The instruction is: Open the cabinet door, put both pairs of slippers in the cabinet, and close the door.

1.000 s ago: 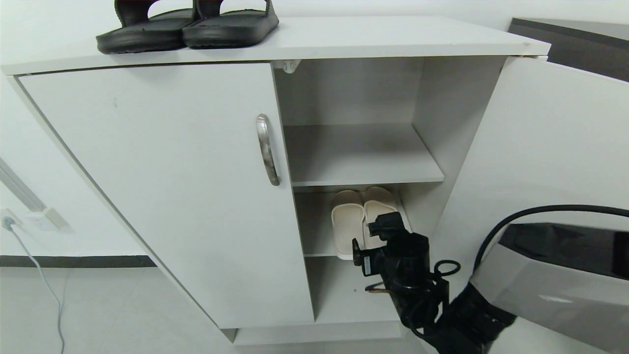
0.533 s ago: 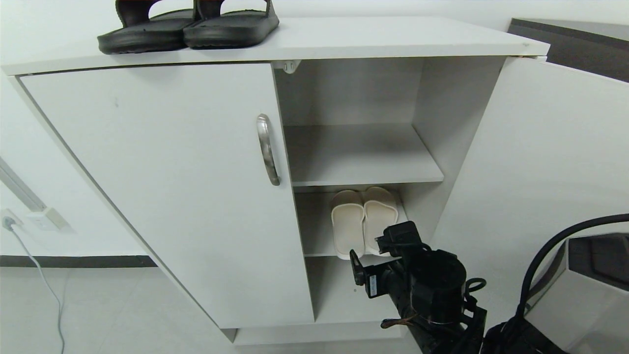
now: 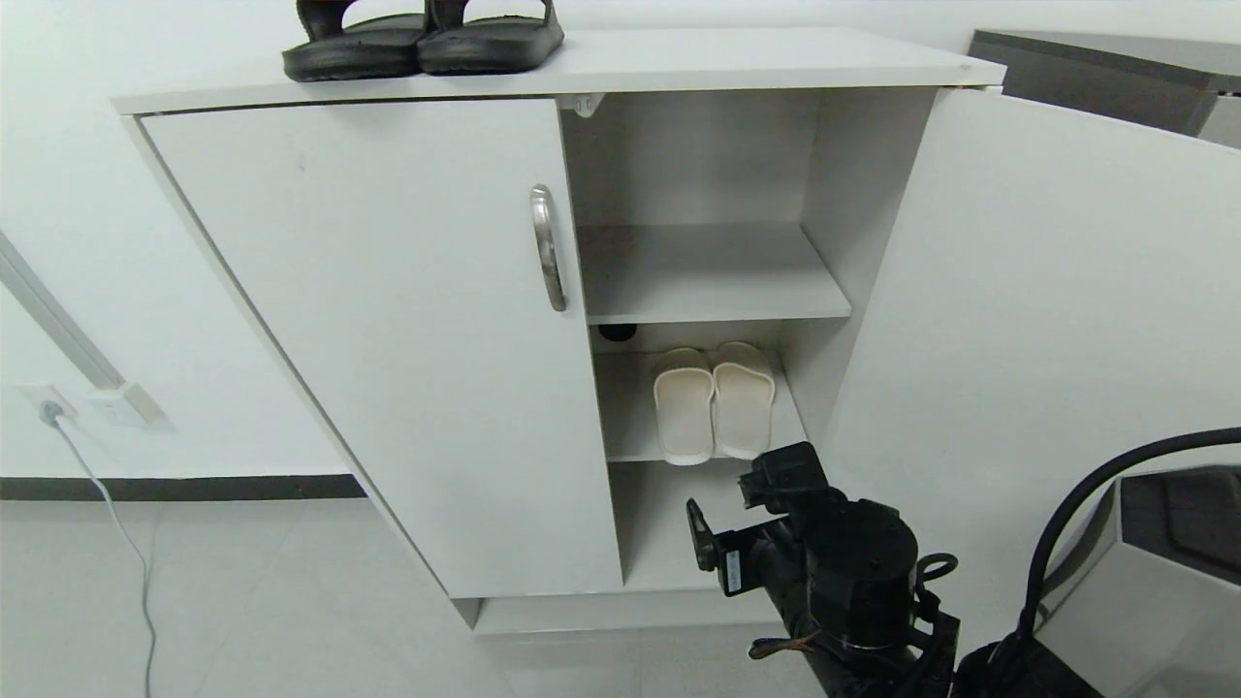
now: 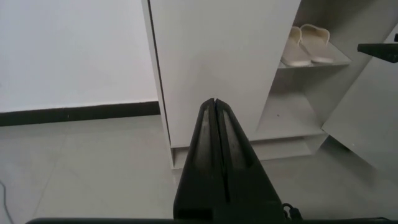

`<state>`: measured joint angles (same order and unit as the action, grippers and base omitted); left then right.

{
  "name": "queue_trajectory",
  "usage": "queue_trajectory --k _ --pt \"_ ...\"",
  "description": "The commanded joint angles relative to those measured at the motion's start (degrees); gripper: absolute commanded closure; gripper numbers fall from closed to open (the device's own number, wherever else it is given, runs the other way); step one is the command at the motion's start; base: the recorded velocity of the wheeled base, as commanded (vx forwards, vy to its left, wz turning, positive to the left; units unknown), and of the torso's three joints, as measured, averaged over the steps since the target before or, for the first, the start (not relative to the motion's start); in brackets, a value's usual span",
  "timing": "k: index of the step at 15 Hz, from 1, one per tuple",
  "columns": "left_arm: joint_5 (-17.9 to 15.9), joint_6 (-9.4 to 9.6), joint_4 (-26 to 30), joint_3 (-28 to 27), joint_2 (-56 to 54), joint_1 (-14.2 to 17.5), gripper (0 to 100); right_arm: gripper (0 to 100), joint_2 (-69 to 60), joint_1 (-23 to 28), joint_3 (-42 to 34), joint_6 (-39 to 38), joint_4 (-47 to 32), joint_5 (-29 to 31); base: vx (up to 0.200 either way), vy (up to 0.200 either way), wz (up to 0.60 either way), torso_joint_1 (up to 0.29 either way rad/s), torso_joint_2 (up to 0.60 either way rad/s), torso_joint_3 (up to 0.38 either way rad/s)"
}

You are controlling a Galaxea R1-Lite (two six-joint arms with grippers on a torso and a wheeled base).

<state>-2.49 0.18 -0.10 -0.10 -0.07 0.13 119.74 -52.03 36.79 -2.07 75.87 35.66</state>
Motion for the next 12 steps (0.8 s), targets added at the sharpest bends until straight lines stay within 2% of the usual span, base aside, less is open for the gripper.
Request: queue_trajectory --k 1,12 --pt "0.03 -0.01 0.01 0.01 0.07 0.04 100 0 0.41 -0.09 -0.05 0.05 0.33 0.03 0.0 0.0 0.0 0.0 0.0 0.0" --pt "-0.15 -0.01 0.01 0.01 0.07 0.04 100 0 0.23 -0.09 -0.67 0.23 2.17 0.03 0.0 0.0 0.0 0.0 0.0 0.016"
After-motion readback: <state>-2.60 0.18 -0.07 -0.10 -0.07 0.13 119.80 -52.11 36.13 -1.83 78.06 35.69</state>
